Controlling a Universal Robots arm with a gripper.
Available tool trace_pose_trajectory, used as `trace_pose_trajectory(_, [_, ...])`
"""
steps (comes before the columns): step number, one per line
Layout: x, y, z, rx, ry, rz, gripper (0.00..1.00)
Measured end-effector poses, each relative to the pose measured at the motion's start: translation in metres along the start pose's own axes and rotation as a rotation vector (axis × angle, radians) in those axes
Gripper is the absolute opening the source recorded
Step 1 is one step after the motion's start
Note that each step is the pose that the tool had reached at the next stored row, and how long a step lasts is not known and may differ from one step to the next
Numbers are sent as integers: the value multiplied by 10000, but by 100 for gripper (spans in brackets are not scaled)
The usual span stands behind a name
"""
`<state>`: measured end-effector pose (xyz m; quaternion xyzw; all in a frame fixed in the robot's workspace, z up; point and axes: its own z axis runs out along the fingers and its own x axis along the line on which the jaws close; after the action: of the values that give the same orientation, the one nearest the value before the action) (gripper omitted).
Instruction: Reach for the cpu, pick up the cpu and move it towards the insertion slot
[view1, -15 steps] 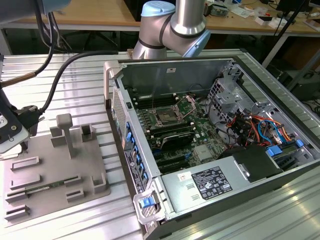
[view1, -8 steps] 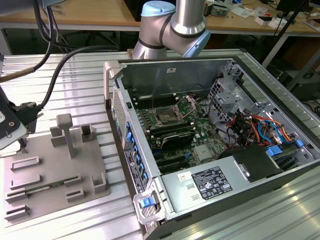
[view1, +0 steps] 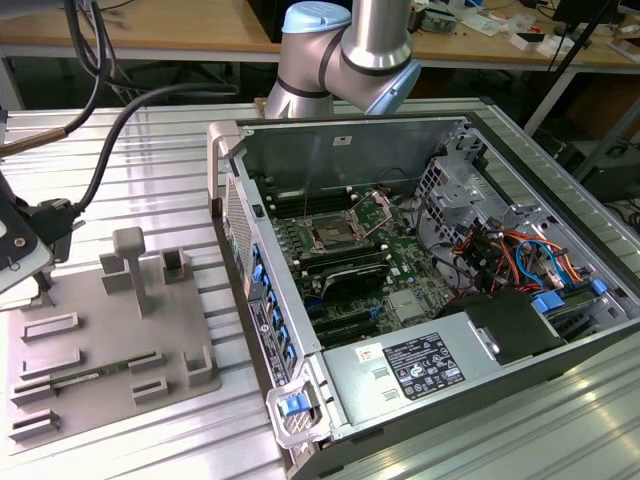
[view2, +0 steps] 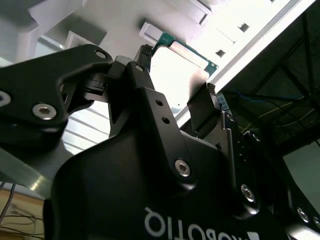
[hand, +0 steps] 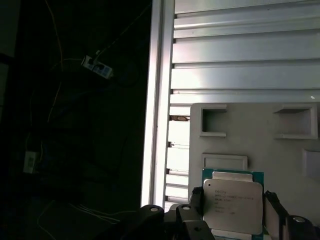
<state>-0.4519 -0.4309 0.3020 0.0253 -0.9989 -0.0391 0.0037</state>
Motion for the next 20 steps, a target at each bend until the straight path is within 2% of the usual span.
trace_pose_trajectory(8, [0, 5, -77, -76, -3, -1, 55])
trace_pose_trajectory(20, [1, 12, -179, -151, -6, -1, 55])
